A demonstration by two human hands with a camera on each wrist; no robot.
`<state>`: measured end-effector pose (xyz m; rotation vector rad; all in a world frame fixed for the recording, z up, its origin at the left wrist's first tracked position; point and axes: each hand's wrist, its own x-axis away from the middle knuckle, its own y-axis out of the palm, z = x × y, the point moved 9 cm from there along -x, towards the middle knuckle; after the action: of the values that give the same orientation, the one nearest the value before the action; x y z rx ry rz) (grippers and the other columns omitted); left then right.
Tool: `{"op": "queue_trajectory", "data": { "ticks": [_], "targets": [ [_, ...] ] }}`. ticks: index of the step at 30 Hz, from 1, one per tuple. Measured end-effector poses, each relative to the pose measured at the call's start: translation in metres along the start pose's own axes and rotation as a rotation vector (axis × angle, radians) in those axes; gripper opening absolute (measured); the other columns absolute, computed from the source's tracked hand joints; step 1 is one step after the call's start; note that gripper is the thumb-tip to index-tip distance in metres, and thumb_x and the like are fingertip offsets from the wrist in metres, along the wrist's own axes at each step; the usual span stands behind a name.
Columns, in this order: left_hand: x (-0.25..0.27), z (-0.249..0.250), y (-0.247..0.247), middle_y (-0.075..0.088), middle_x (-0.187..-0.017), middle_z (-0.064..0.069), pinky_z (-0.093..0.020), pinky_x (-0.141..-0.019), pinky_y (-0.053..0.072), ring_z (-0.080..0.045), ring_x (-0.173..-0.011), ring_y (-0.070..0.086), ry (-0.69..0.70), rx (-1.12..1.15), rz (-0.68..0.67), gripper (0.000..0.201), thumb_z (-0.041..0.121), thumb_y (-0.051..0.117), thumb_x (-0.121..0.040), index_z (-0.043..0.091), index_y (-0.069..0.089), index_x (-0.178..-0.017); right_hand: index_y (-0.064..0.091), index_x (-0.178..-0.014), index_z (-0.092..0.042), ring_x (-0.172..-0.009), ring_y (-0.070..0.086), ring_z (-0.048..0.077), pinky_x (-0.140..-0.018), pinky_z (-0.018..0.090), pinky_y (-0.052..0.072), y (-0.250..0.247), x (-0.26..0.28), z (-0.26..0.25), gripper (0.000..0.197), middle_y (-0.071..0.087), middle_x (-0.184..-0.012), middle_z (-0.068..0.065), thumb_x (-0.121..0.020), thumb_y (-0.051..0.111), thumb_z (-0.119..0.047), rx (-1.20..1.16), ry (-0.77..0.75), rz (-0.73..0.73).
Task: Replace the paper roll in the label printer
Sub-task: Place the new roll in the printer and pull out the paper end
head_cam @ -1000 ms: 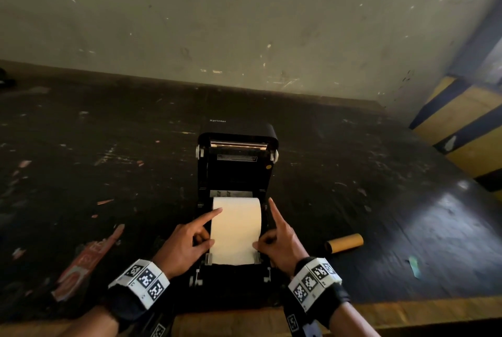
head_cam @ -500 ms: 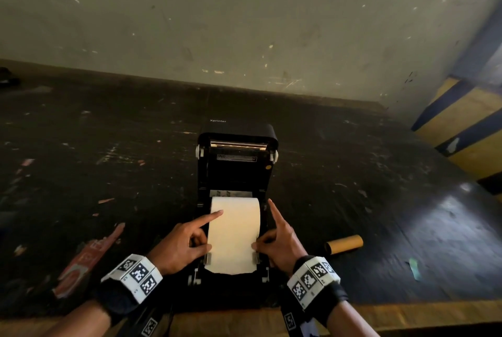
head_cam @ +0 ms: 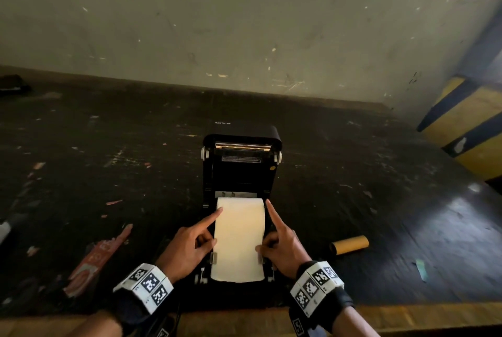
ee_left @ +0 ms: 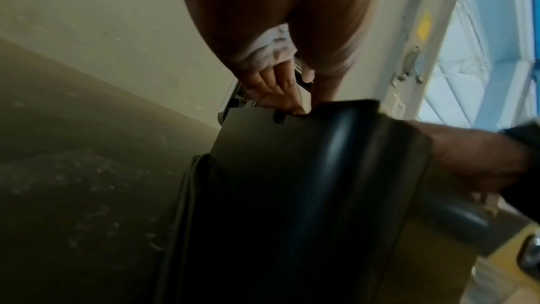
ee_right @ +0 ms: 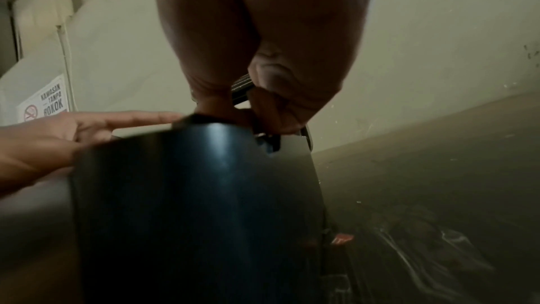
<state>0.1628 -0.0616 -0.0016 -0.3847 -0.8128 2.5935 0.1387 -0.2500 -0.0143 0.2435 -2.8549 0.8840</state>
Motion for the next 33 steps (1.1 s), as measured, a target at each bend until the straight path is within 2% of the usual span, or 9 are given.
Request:
{"op": "queue_trajectory", "data": {
  "ticks": [7,10,13,15,16,18,20,24,33],
  "targets": [
    [0.001,0.0,0.0,0.065,-0.075,0.004,-0.014,-0.069,0.049,-0.008,-0.07,0.06,-0.023,-0.038,-0.074,0.072,0.013,0.063,-0.084,0.053,0.024,-0.131,-0.012,-0.134,-0.052,-0.075,0.067,0.008,-0.074,0.026,0.057,-0.003,0.003,0.001,0.101,0.069,-0.085,-0.001,-0.083,0.066,-0.013,0.073,-0.018,0.011],
    [0.008,0.01,-0.011,0.058,-0.089,0.009,-0.018,-0.076,0.048,-0.008,-0.082,0.055,0.029,-0.154,0.008,0.058,0.028,0.062,-0.083,0.045,0.033,-0.131,-0.001,-0.141,-0.047,-0.079,0.065,0.007,-0.08,0.029,0.056,-0.011,0.008,-0.001,0.095,0.067,-0.091,-0.006,-0.083,0.066,-0.016,0.138,-0.037,0.077],
    [0.022,0.021,-0.003,0.052,-0.102,0.014,-0.019,-0.087,0.042,-0.002,-0.101,0.047,0.144,-0.204,-0.051,0.052,0.061,0.049,-0.076,0.04,0.052,-0.123,0.034,-0.138,-0.04,-0.08,0.059,0.008,-0.076,0.033,0.055,-0.02,0.027,-0.012,0.067,0.059,-0.097,-0.01,-0.081,0.067,-0.026,0.271,-0.142,0.237],
    [0.031,0.024,0.009,0.052,-0.107,0.016,-0.019,-0.091,0.036,0.0,-0.106,0.041,0.205,-0.229,-0.114,0.057,0.072,0.041,-0.074,0.036,0.061,-0.114,0.059,-0.118,-0.033,-0.088,0.056,0.007,-0.082,0.031,0.052,-0.013,0.043,-0.023,0.038,0.056,-0.103,-0.01,-0.081,0.067,-0.033,0.323,-0.237,0.217],
    [0.033,0.024,0.013,0.052,-0.109,0.016,-0.019,-0.092,0.034,0.001,-0.108,0.039,0.23,-0.255,-0.127,0.058,0.073,0.04,-0.073,0.035,0.064,-0.11,0.065,-0.112,-0.031,-0.095,0.053,0.006,-0.087,0.026,0.048,-0.004,0.048,-0.026,0.031,0.056,-0.107,-0.009,-0.081,0.067,-0.035,0.361,-0.26,0.154],
    [0.035,0.022,0.018,0.052,-0.111,0.016,-0.025,-0.093,0.031,0.004,-0.108,0.035,0.256,-0.302,-0.14,0.056,0.073,0.045,-0.07,0.034,0.068,-0.103,0.067,-0.108,-0.029,-0.107,0.045,0.007,-0.094,0.02,0.038,0.012,0.055,-0.024,0.029,0.055,-0.116,-0.008,-0.08,0.067,-0.037,0.455,-0.276,0.042],
    [0.034,0.015,0.021,0.052,-0.113,0.015,-0.03,-0.094,0.032,0.003,-0.109,0.033,0.234,-0.321,-0.175,0.052,0.071,0.049,-0.067,0.034,0.07,-0.097,0.068,-0.107,-0.029,-0.113,0.042,0.008,-0.098,0.022,0.033,0.018,0.055,-0.019,0.027,0.054,-0.121,-0.009,-0.081,0.065,-0.036,0.505,-0.282,0.015],
    [0.033,0.006,0.022,0.053,-0.114,0.017,-0.031,-0.094,0.033,0.004,-0.11,0.033,0.22,-0.3,-0.184,0.064,0.08,0.034,-0.067,0.035,0.07,-0.094,0.07,-0.101,-0.027,-0.117,0.042,0.008,-0.1,0.029,0.036,0.019,0.051,-0.013,0.019,0.055,-0.123,-0.009,-0.085,0.061,-0.033,0.509,-0.294,0.029],
    [0.047,0.017,0.023,0.059,-0.096,0.016,-0.024,-0.085,0.032,0.002,-0.099,0.041,0.277,-0.297,-0.049,0.054,0.06,0.028,-0.087,0.024,0.069,-0.093,0.07,-0.09,-0.02,-0.107,0.052,0.006,-0.092,0.025,0.042,0.021,0.067,-0.016,0.018,0.067,-0.105,-0.008,-0.087,0.055,-0.029,0.406,-0.41,0.177]
  ]
}}
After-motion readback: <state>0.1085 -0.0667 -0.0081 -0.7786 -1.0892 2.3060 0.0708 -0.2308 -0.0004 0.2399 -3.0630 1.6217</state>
